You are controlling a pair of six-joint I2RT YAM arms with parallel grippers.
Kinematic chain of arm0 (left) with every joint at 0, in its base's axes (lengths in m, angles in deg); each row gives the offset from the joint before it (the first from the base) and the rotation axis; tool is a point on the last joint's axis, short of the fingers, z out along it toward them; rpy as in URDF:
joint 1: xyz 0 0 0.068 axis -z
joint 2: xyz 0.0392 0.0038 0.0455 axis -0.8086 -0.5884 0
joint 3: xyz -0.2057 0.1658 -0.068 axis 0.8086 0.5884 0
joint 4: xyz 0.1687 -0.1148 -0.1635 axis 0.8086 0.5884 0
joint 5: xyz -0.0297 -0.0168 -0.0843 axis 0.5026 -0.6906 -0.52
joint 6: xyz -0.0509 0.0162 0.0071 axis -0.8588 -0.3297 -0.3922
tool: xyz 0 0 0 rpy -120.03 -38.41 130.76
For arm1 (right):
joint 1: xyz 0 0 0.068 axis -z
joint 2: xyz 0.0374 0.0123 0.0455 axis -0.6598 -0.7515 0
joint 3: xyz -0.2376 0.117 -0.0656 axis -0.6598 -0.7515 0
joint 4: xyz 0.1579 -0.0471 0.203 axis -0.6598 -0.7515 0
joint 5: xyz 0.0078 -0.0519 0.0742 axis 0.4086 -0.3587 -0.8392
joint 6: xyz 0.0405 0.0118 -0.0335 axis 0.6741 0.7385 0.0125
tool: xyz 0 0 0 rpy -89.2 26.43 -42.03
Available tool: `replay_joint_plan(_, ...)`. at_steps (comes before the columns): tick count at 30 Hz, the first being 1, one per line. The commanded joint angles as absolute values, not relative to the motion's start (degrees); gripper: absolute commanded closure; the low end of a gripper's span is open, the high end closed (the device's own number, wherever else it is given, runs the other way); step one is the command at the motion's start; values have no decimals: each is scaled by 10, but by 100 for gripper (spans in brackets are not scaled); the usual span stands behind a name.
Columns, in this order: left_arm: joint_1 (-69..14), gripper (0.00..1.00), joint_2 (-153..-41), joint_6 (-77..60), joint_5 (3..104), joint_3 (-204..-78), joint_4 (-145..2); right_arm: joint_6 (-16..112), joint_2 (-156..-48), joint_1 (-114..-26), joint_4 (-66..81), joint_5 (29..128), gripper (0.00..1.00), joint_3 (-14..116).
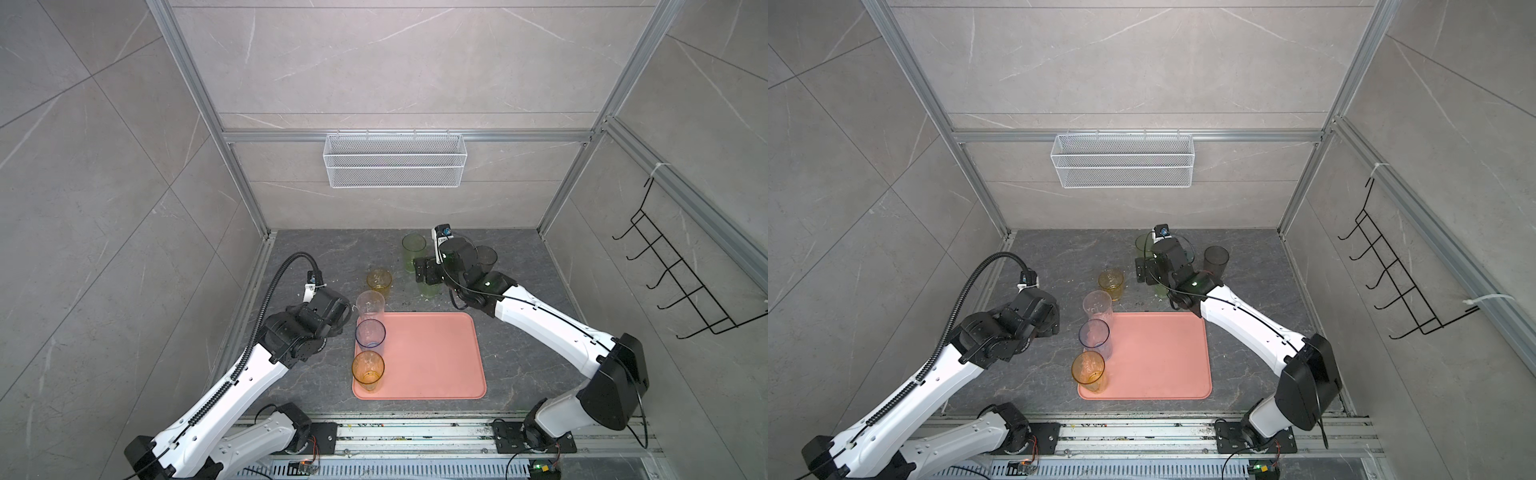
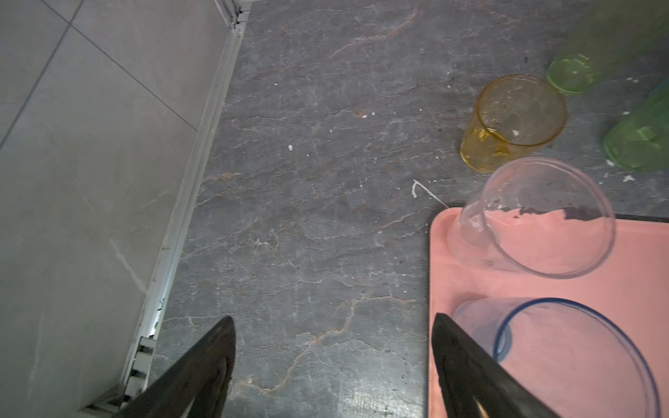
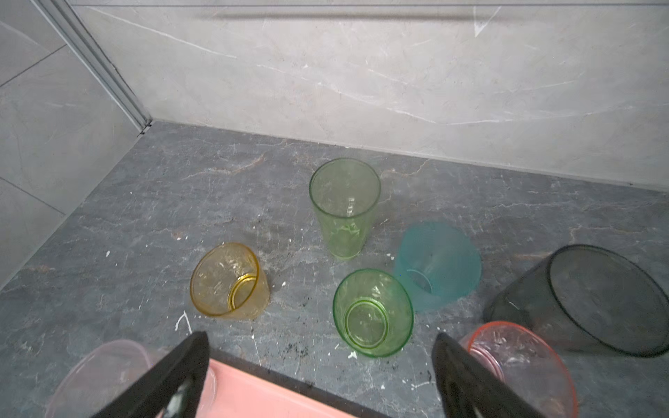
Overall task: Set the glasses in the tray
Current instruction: 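Open the left gripper and raise it while the right gripper moves over the green cups, then lower the open right gripper around the light green cup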
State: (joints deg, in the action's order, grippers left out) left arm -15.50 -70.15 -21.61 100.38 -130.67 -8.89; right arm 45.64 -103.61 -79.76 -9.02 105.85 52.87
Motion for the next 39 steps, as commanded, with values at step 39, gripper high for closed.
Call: replay_joint_plan(39,-179,0,-545,-135,941,-1227,-197,544,-1381,-690,-272,987,19,929)
